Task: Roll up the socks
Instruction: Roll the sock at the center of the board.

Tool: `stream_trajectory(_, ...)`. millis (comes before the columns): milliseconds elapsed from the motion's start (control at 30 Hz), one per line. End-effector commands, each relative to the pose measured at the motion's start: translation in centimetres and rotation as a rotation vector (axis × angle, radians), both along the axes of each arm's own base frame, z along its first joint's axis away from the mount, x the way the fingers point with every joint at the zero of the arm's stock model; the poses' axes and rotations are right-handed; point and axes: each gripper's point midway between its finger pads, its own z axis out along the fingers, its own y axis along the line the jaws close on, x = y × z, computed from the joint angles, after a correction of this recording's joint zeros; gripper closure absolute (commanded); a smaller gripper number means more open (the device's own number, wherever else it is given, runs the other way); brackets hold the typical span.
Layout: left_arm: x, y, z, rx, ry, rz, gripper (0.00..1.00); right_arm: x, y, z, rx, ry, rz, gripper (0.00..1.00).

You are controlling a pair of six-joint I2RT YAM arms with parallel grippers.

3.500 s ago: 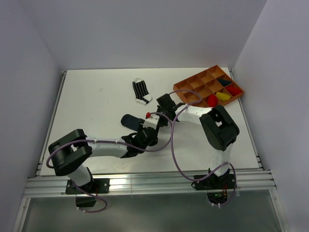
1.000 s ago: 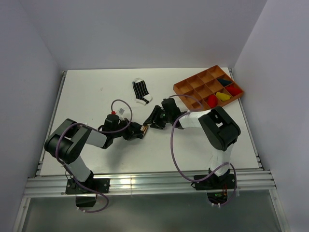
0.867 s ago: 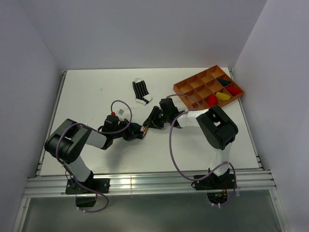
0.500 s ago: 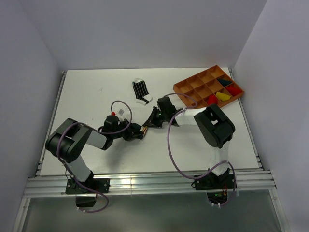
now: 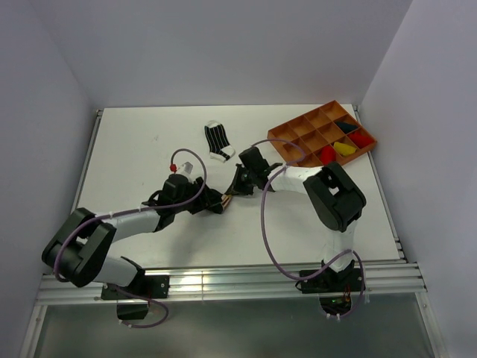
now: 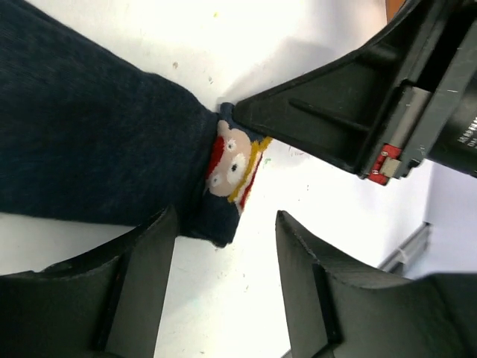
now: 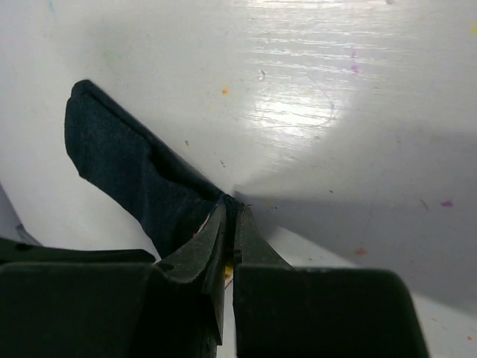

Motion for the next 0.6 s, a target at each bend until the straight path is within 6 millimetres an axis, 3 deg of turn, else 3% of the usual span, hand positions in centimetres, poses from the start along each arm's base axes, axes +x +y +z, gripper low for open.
stream_trajectory(0, 0.8, 1.9, 0.2, 0.166, -0.063, 0.056, 0.39, 0.8, -1.4, 1.5, -0.075, -0.067, -0.021, 1.00)
stream_trajectory(167, 1.3, 2.6, -1.6, 0.209, -0.042, 0.094, 0.43, 0.7, -1.0, 2.0, -0.053, -0.089, 0.004, 1.00)
stream_trajectory(367, 2.6, 1.8, -4.2, 0.255, 0.003, 0.075, 0.44, 0.5, -0.6, 2.7, -0.055, -0.124, 0.042, 1.00)
stream_trajectory(567, 3.9, 1.3, -4.8, 0.295, 0.007, 0.051, 0.46, 0.6, -0.4, 2.7, -0.082, -0.138, 0.059, 1.00)
